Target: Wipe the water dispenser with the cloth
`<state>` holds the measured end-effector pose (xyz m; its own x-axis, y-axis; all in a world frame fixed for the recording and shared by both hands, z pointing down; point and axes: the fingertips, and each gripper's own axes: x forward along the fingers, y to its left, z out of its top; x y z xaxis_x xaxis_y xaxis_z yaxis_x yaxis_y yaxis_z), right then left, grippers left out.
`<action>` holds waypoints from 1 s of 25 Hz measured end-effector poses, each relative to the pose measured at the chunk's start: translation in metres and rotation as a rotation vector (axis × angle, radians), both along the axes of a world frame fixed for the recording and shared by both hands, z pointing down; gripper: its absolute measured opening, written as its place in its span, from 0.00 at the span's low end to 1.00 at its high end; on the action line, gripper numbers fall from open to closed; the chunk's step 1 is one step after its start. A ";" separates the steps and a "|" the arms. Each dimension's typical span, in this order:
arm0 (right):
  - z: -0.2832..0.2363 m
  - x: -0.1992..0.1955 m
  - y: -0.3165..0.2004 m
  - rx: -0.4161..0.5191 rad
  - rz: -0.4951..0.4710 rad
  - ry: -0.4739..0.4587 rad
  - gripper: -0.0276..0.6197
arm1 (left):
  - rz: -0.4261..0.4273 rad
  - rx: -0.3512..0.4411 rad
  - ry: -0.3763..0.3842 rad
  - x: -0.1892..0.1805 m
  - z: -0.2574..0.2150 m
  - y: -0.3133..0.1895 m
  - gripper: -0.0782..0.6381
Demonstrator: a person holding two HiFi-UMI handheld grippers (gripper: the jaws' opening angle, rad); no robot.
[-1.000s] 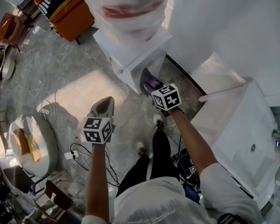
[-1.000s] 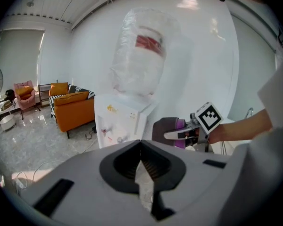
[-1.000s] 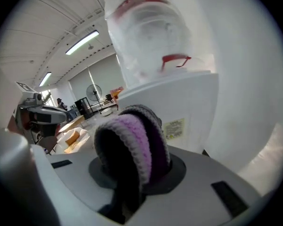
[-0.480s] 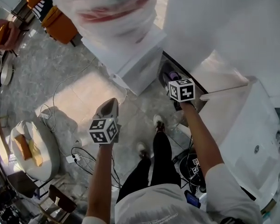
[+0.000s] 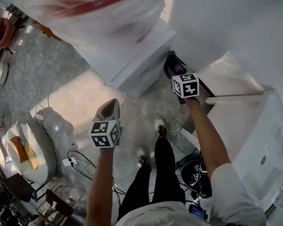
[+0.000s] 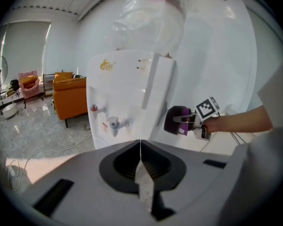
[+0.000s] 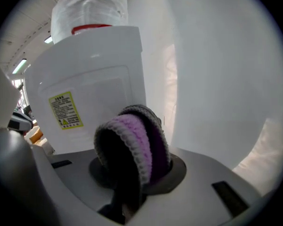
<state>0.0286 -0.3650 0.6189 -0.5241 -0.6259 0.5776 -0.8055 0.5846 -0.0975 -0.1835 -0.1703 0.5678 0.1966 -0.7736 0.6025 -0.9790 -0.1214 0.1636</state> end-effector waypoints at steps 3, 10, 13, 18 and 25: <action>0.011 -0.006 -0.013 0.025 -0.031 0.059 0.18 | 0.047 -0.007 -0.032 0.006 0.007 0.000 0.13; -0.012 -0.048 -0.001 0.157 -0.105 0.051 0.18 | 0.015 -0.013 -0.039 -0.006 0.020 0.016 0.13; -0.011 -0.062 0.016 0.161 -0.116 0.036 0.18 | 0.022 -0.002 -0.046 -0.003 0.021 0.025 0.13; -0.010 -0.086 0.044 0.165 -0.153 0.032 0.18 | 0.025 0.005 -0.030 0.000 0.016 0.038 0.13; -0.015 -0.115 0.086 0.180 -0.223 0.029 0.18 | 0.034 0.005 -0.028 -0.010 0.012 0.063 0.13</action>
<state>-0.0865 -0.2786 0.6039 -0.6452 -0.5909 0.4843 -0.6560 0.7534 0.0454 -0.1938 -0.1069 0.5803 0.2056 -0.7696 0.6045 -0.9786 -0.1553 0.1351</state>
